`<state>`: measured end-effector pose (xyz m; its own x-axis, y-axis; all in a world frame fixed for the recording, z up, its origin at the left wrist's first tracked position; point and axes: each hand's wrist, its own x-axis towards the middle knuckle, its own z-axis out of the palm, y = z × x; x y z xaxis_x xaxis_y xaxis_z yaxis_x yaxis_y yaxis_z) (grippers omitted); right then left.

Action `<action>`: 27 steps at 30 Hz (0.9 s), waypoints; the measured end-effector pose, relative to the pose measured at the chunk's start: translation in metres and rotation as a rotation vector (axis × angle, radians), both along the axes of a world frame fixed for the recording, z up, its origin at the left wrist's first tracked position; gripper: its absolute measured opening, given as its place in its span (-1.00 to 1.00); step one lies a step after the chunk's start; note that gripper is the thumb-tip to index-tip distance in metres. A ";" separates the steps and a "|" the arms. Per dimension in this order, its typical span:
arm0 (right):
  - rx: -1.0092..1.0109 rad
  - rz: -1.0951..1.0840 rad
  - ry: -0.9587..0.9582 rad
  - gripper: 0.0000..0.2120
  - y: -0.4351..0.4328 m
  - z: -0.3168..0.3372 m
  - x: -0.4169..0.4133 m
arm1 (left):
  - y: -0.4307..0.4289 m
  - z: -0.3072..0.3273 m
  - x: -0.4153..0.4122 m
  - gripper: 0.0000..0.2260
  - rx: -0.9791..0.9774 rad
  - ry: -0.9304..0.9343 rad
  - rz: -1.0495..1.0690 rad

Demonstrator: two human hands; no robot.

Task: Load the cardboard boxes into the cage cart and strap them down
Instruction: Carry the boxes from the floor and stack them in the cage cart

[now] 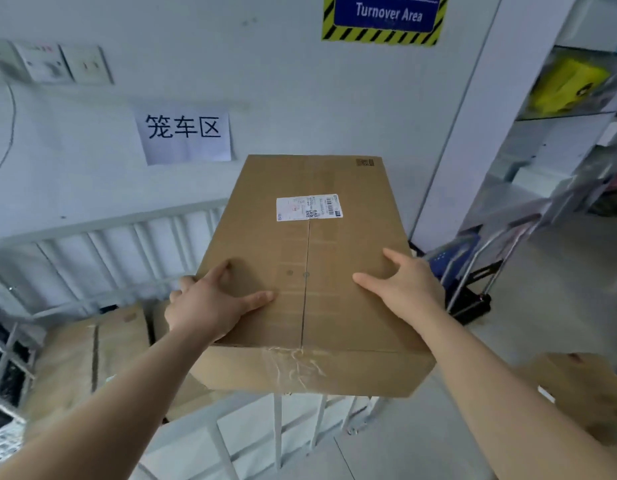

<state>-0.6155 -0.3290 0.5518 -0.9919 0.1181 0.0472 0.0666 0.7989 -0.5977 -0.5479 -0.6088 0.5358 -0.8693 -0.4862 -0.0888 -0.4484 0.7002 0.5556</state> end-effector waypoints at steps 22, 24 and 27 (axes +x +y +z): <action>0.147 0.444 -0.323 -0.16 -0.083 -0.163 -0.336 | -0.024 -0.157 -0.224 0.06 0.101 -0.353 0.442; 0.171 0.452 -0.359 -0.16 -0.086 -0.186 -0.354 | -0.025 -0.182 -0.241 0.06 0.106 -0.390 0.450; 0.218 0.450 -0.403 -0.15 -0.092 -0.221 -0.377 | -0.031 -0.222 -0.263 0.06 0.129 -0.436 0.439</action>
